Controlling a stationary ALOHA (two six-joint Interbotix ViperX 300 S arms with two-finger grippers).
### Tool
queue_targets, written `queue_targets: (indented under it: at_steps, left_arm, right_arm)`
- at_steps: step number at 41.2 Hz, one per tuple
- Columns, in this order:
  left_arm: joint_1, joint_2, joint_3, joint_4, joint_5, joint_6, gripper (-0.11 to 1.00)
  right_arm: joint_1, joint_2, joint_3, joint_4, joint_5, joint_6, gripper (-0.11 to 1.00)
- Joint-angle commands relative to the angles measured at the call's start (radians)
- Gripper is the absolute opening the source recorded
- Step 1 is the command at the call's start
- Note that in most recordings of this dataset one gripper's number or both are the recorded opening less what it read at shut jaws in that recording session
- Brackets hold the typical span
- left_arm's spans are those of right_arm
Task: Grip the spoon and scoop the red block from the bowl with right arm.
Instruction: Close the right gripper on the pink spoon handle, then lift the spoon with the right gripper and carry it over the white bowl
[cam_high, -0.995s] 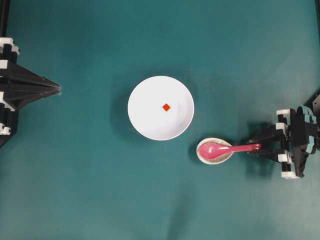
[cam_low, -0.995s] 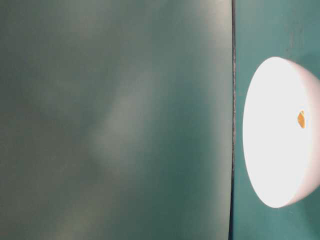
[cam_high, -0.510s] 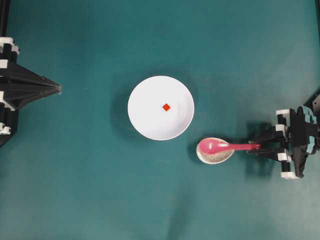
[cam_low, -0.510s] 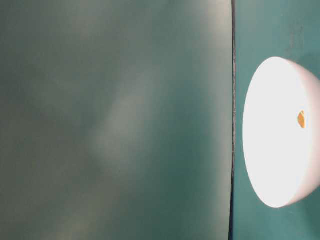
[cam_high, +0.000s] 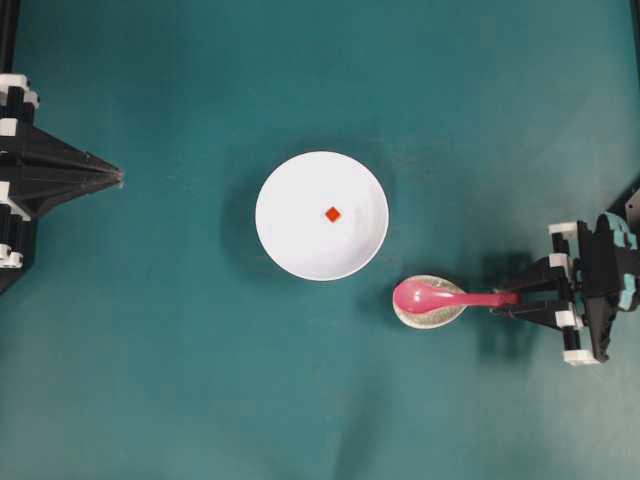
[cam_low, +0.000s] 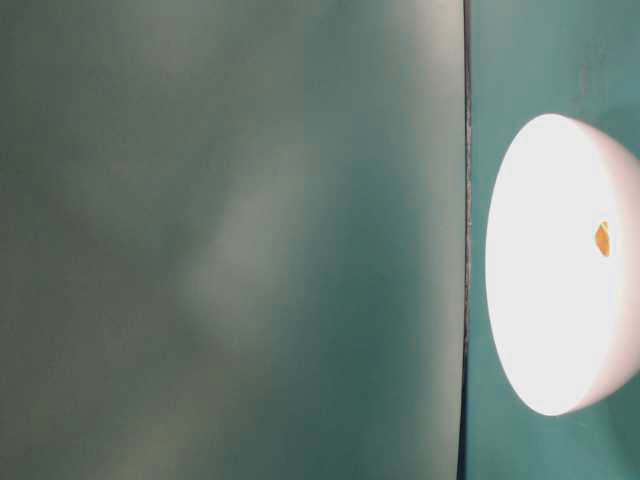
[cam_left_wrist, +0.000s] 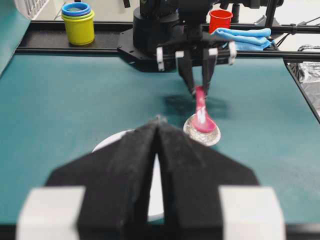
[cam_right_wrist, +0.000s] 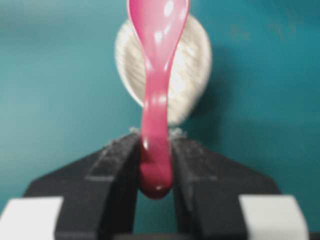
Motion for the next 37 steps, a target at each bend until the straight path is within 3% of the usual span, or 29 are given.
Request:
queue_targets:
  at_steps: [1,10,20,27,37]
  left_arm:
    - [0.009,0.006,-0.026,0.003,-0.003,-0.002,0.0]
    - [0.025,0.006,-0.025,0.003,-0.002,-0.002,0.0]
    - [0.046,0.006,-0.026,0.003,0.021,-0.002,0.0]
    - [0.048,0.006,-0.026,0.003,0.058,-0.002,0.0]
    - [0.048,0.003,-0.026,0.003,0.084,-0.002,0.0]
  right_arm:
    - [-0.043,-0.103,-0.028,0.0,0.067,-0.025,0.24]
    - [-0.222,-0.35,-0.114,0.0,0.379,-0.193,0.24]
    - [-0.557,-0.5,-0.31,-0.003,0.879,-0.391,0.24]
    - [-0.749,-0.472,-0.466,-0.012,1.177,-0.413,0.24]
    - [-0.887,-0.316,-0.716,-0.044,1.514,-0.408,0.24]
